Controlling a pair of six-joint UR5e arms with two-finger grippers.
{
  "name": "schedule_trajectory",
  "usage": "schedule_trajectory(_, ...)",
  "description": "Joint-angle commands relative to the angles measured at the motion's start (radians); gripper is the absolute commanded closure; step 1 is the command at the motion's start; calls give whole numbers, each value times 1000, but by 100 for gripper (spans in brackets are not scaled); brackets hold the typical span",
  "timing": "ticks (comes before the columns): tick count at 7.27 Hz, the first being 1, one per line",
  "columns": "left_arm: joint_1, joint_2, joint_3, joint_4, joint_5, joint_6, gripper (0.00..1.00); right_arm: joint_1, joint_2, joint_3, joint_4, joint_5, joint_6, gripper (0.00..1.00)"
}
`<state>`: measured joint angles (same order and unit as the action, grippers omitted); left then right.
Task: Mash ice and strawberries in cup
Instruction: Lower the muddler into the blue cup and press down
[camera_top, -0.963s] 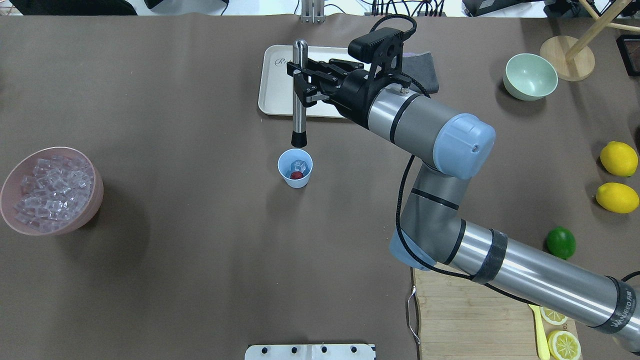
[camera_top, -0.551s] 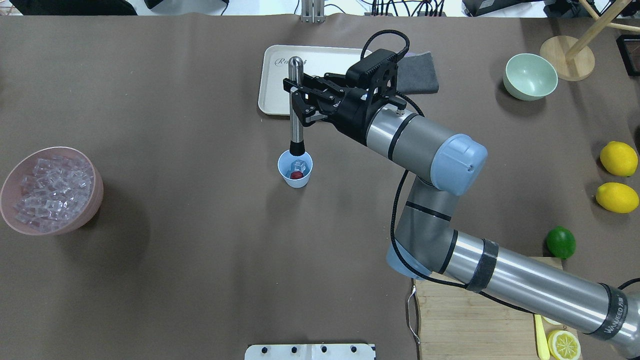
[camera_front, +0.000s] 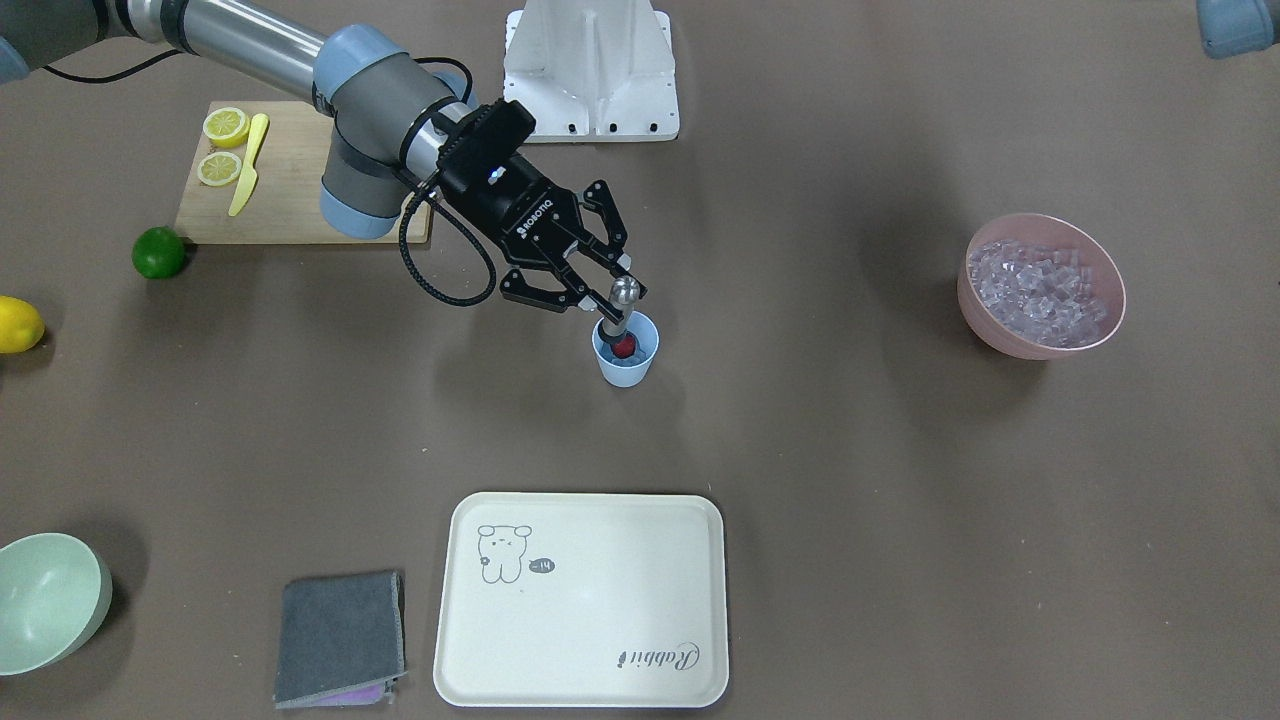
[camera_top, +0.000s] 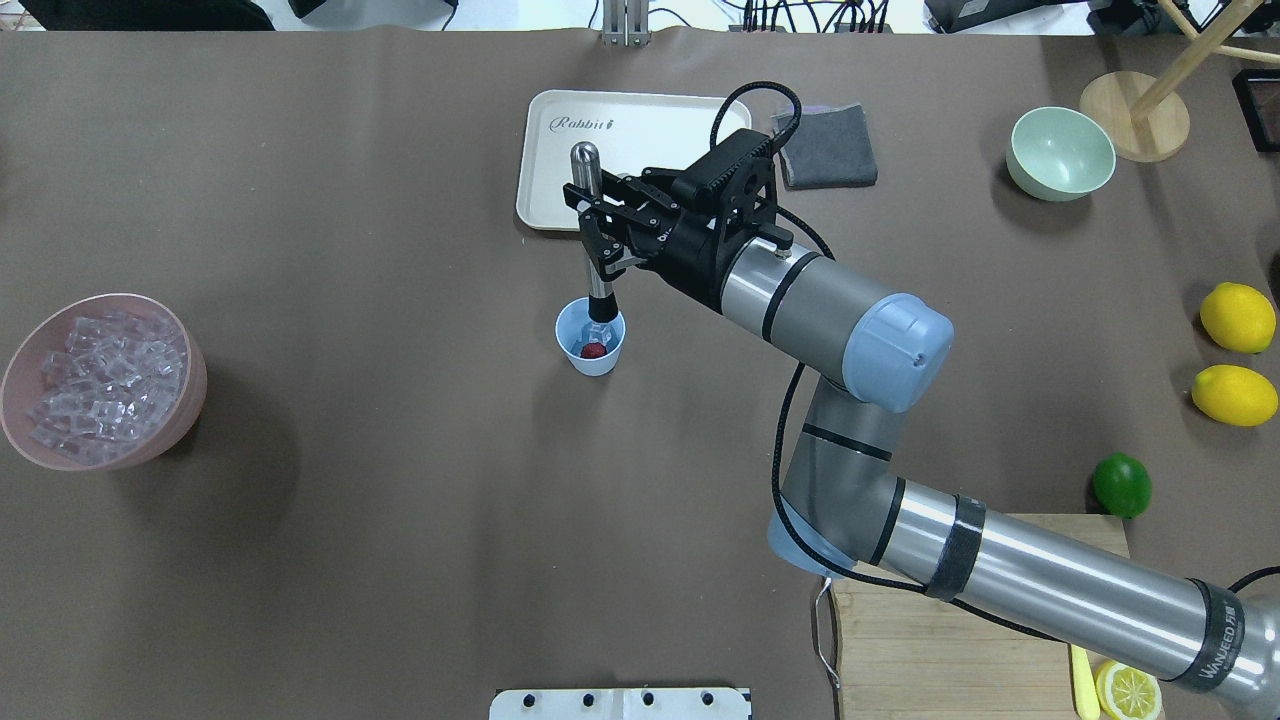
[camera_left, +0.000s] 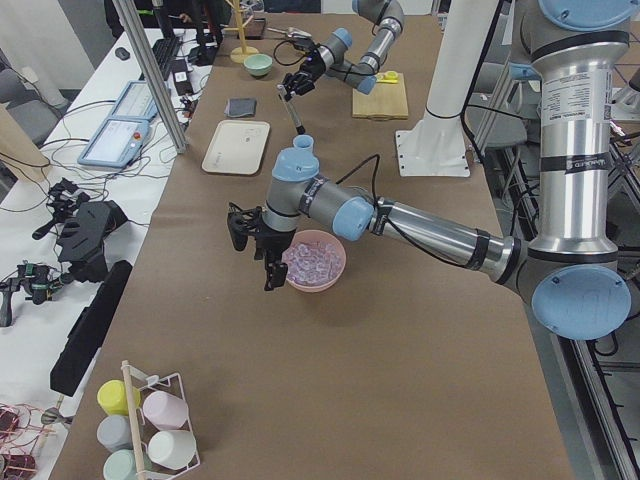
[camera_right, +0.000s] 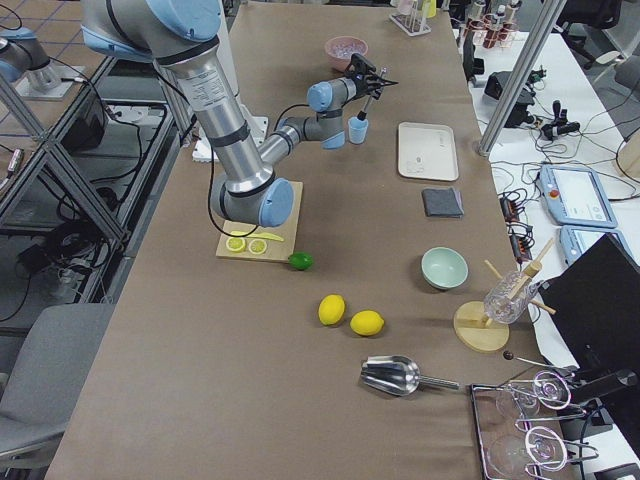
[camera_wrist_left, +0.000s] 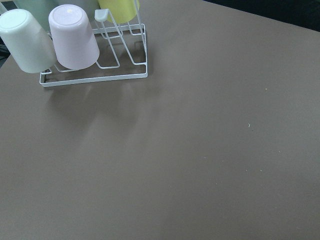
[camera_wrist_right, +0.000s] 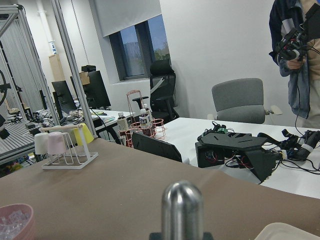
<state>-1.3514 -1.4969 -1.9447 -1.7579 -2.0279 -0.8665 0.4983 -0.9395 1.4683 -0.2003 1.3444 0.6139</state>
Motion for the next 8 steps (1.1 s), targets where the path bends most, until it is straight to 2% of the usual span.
schedule_trajectory(1,0,0,4,0,0,0,2,-15,7,-20,-4,-19,0,100)
schedule_trajectory(8,0,1,13,0,0,3,2,-76,8,-63,-4,-82,0,100)
